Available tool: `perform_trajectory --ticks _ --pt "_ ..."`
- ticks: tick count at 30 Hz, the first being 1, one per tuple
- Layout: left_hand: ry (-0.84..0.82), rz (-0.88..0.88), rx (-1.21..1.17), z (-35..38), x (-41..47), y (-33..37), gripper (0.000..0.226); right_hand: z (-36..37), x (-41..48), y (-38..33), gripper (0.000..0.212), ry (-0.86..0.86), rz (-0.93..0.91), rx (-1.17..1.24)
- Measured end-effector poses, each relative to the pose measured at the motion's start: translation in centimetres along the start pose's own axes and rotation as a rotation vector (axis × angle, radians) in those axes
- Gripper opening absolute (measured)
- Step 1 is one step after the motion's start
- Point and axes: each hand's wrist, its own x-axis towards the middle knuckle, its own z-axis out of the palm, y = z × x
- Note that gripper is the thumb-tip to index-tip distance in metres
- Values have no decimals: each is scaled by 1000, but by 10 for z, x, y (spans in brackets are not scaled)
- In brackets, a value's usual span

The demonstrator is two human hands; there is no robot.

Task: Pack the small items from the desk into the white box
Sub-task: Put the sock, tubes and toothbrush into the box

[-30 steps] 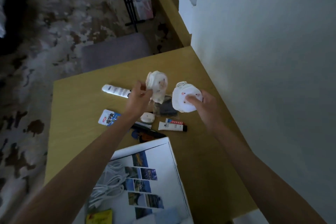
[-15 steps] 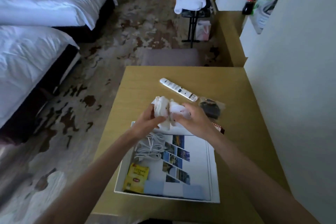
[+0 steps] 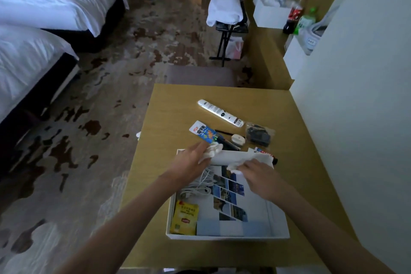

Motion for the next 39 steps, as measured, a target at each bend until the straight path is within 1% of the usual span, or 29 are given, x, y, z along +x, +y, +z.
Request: perform_trajectory --ticks 2,4,6,8,10,13,15,19,22,26,28,29,31,34,36,37,39 --pt "-4 108 161 4 10 -1 30 13 -2 3 49 -17 31 -142" --pt "-68 236 309 11 15 -2 38 25 -5 5 50 -30 62 -202" --pt "-152 375 368 21 19 -2 44 35 -10 7 50 -23 49 -231" --pt "-246 444 402 33 25 0 49 39 -17 10 48 2 4 -262" --pt "-331 467 463 47 34 3 48 39 -23 13 42 66 -28 -276" --pt "-413 515 530 66 45 7 43 30 -30 17 35 60 3 -238" --pt "-431 535 519 77 52 12 43 27 -37 20 32 91 16 -201" --pt "-413 552 467 97 59 20 39 27 -53 24 37 257 44 -116" --pt "-417 543 465 113 62 27 49 28 -60 25 30 342 82 -28" --pt "-538 489 380 129 63 27 65 28 -68 31 11 445 139 17" --pt "-558 506 348 131 65 22 69 29 -71 36 12 476 149 25" --pt "-562 514 345 132 66 20 71 30 -72 39 13 479 146 -1" --pt "-565 537 348 133 68 15 76 30 -71 44 8 458 146 -18" --pt "-508 631 402 135 69 14 73 30 -67 49 5 456 177 82" --pt "-441 675 420 137 71 16 67 29 -63 52 10 441 205 169" --pt "-416 667 414 139 72 19 66 29 -61 55 13 424 210 199" --pt "-412 591 385 145 73 25 63 27 -58 62 11 394 187 193"
